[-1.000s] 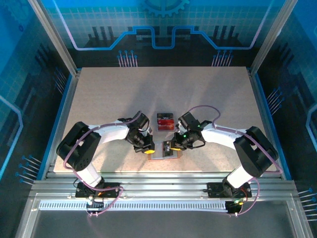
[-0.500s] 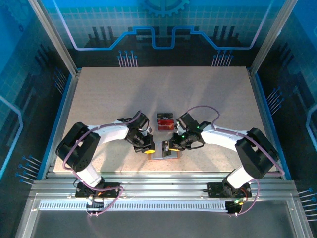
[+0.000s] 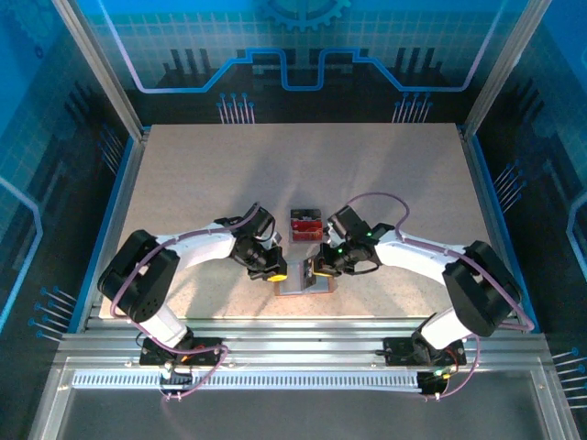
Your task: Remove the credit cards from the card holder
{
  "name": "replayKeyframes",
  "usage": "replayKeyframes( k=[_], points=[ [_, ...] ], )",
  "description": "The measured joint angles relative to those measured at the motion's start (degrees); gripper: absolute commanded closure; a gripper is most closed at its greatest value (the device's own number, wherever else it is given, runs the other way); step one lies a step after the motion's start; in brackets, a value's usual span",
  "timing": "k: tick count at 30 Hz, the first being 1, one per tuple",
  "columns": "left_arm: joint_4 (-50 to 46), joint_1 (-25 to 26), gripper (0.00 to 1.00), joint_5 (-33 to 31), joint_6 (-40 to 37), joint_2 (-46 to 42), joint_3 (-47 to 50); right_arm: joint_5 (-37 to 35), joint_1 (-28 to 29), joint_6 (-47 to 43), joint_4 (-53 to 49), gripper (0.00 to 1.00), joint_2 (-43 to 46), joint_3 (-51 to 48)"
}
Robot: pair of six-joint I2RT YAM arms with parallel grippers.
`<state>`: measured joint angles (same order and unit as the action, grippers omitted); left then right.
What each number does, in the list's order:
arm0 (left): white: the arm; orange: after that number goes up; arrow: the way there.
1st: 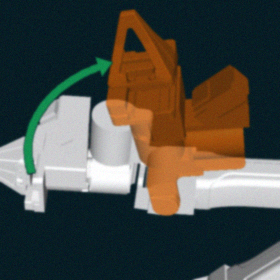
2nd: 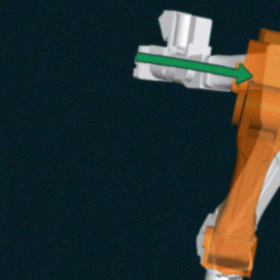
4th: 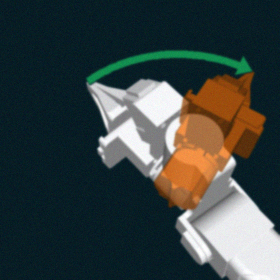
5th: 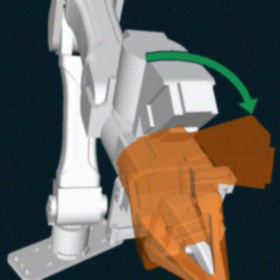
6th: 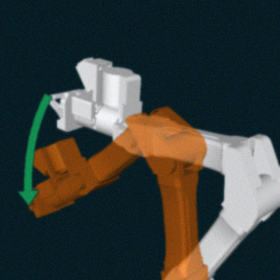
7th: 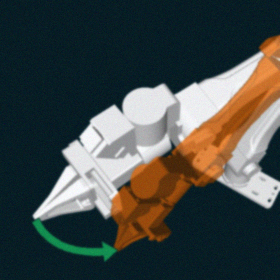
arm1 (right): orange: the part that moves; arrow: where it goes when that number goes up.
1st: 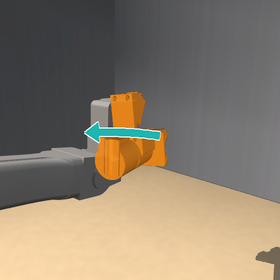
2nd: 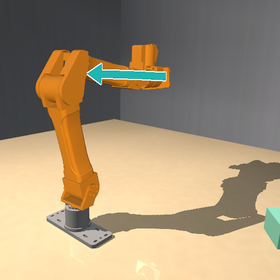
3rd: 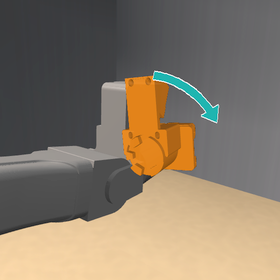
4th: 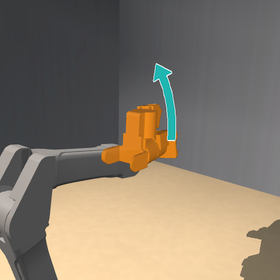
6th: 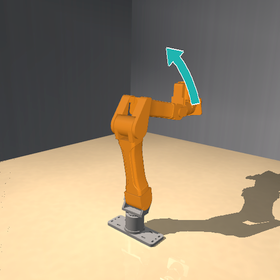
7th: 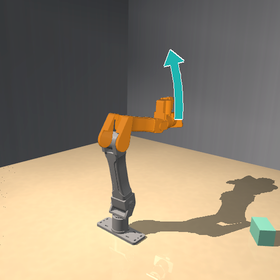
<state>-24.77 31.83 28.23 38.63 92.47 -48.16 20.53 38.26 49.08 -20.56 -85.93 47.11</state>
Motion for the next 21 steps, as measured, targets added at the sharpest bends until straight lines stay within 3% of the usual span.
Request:
replayKeyframes(
  k=[10,21],
  points=[
    [0.0,-0.4,0.88,-0.8,0.0,-3.7,0.0,-3.5,-2.5,-13.6,-12.5,0.98,1.2,9.7],
    [1.2,-3.7,0.84,-1.5,0.4,-8.4,3.3,-9.9,-2.7,-45.2,-28.2,1.00,-4.7,26.9]
  ],
)
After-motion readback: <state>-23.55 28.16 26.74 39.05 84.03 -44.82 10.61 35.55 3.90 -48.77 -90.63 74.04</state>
